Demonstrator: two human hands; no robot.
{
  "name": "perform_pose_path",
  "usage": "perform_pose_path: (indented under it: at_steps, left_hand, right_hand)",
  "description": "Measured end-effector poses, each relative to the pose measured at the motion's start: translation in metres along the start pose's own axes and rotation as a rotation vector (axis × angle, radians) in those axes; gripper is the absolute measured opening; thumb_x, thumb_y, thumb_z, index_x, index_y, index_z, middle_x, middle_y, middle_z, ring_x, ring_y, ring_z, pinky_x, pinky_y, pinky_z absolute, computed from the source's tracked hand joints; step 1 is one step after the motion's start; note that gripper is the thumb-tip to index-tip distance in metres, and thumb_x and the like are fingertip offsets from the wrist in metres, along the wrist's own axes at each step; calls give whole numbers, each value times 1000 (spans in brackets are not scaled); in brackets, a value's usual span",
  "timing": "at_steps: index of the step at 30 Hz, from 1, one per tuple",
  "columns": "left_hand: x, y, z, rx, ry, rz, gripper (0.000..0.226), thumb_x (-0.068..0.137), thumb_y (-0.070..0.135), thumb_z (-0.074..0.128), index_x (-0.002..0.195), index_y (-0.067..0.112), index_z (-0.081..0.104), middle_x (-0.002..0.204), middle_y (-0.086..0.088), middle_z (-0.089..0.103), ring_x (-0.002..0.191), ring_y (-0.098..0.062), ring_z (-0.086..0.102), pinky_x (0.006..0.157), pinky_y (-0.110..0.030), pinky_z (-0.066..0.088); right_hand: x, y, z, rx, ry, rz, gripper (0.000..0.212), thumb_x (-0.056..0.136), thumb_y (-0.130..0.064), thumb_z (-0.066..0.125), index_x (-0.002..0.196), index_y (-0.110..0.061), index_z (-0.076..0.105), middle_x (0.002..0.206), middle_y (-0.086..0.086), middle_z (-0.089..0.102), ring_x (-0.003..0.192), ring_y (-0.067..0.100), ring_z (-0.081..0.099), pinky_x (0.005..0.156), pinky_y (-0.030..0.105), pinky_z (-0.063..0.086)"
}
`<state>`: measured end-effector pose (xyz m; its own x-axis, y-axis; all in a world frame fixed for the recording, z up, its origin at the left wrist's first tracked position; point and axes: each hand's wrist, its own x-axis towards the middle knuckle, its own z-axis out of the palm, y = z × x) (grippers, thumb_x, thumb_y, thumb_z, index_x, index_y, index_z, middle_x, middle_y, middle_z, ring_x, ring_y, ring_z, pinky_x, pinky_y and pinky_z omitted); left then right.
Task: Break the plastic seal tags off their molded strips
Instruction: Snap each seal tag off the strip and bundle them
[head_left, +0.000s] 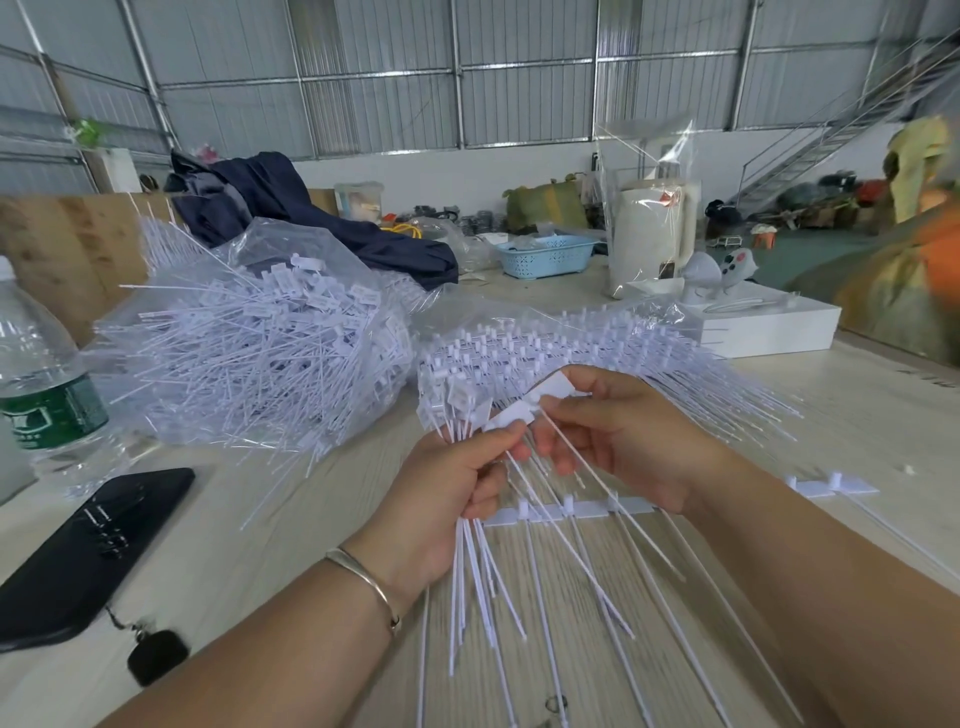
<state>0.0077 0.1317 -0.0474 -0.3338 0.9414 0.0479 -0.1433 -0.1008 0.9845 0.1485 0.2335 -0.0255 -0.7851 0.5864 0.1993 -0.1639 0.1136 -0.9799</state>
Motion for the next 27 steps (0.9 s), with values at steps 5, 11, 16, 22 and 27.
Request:
perform_pose_path:
  at_steps: [5, 11, 16, 22, 27]
  left_hand:
    - [-2, 4, 1, 26, -15, 0, 29, 89, 25, 65, 66, 9, 55, 45, 4, 38, 37, -8, 22, 37, -17, 20]
    - [-1, 5, 1, 6, -16, 3, 26, 87, 21, 67, 65, 12, 57, 58, 2, 48, 38, -7, 24, 35, -16, 21]
    - [0, 5, 0, -35, -69, -36, 18, 82, 20, 70, 65, 17, 63, 58, 2, 45, 37, -5, 24, 34, -15, 20]
    - [0, 7, 1, -43, -117, -103, 7, 74, 18, 69, 68, 17, 73, 50, 9, 37, 35, -4, 21, 32, -15, 17]
    - [-3, 11, 5, -14, -244, -192, 13, 71, 19, 64, 58, 19, 66, 46, 10, 29, 32, -2, 20, 32, -16, 18]
  right_hand:
    - [0, -2, 0, 28, 33, 19, 6, 95, -6, 53, 95, -2, 58, 64, 11, 47, 41, 8, 43, 48, 24, 27]
    - [2, -2, -1, -56, 50, -16, 10, 96, -7, 51, 95, 0, 58, 54, 5, 46, 44, 11, 30, 44, 23, 22]
    - [4, -1, -5, -26, 54, 17, 11, 93, -6, 53, 83, -3, 55, 50, 2, 41, 41, 11, 27, 40, 19, 21]
    - [5, -4, -10, -31, 121, 49, 29, 87, -1, 59, 64, -14, 46, 49, -3, 32, 41, 10, 20, 42, 20, 13]
    - [3, -6, -9, -107, 114, 30, 33, 76, 0, 59, 50, -14, 43, 45, 0, 28, 41, 14, 15, 46, 23, 11]
